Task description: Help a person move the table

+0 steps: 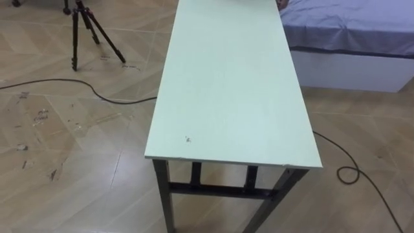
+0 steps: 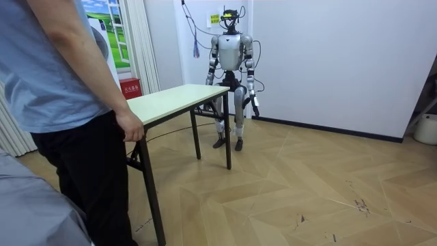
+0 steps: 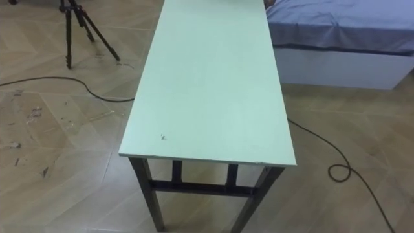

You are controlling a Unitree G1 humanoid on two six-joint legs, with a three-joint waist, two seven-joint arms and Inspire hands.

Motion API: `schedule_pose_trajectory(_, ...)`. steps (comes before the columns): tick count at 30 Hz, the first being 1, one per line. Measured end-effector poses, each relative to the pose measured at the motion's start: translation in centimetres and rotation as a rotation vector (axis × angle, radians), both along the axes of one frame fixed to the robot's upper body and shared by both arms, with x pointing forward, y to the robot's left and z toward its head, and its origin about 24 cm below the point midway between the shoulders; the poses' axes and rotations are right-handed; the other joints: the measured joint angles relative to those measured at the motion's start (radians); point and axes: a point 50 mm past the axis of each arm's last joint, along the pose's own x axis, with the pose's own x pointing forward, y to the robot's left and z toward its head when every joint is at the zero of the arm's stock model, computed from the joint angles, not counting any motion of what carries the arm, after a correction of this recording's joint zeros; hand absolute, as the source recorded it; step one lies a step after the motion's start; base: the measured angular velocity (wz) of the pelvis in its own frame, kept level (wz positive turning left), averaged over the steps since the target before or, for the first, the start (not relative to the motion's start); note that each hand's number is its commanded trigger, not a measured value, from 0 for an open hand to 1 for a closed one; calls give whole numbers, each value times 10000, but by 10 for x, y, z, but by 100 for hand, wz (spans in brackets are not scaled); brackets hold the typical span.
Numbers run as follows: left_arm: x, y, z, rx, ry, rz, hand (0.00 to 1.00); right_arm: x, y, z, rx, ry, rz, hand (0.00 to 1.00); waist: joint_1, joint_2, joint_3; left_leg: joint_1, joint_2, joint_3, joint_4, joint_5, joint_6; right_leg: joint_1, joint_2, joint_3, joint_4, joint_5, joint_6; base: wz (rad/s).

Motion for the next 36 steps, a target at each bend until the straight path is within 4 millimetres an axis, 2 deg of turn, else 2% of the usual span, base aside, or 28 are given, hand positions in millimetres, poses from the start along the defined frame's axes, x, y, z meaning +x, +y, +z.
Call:
schedule_pose_trajectory(8,-7,0,-2,-1867,-518,2118,0,-2,-4,1,696,-349,-766,0,28,53,14,-31,-5,33,20,0,0,-71,3,152,9,0,0,0)
schedule_pose_trajectory(12,-4,-4,-2,-2776,-1078,2965,0,-1,-5,2,928,-475,-952,0,19,84,21,-50,-3,40,18,0,0,-88,-1,146,40,0,0,0)
schedule_pose_trajectory(19,26,-13,6,-3893,-2451,2497,0,18,-5,12,1332,-1839,-576,0,-5,106,24,-173,4,24,60,0,1,-248,-7,123,178,2,-2,0)
schedule_pose_trajectory(24,34,-28,7,-4659,-2573,1706,0,25,-3,16,1611,-2406,-698,0,-13,77,-8,-168,1,24,81,0,1,-245,-12,92,186,1,-1,0)
schedule_pose_trajectory(29,36,-27,14,-5140,-3016,1569,0,30,-1,24,2031,-3164,-942,0,-12,63,-9,-198,6,22,160,0,0,-247,-20,148,181,-2,0,0)
schedule_pose_trajectory(32,43,-31,21,-5427,-3402,1097,0,38,8,30,2659,-3752,-1113,0,7,56,-4,-186,5,35,166,0,0,-250,-14,230,186,-2,0,-3)
schedule_pose_trajectory(36,62,-48,33,-6666,-4220,841,0,53,26,44,3978,-4861,-1297,0,-45,78,9,-166,7,16,157,0,1,-245,-15,241,266,0,-3,0)
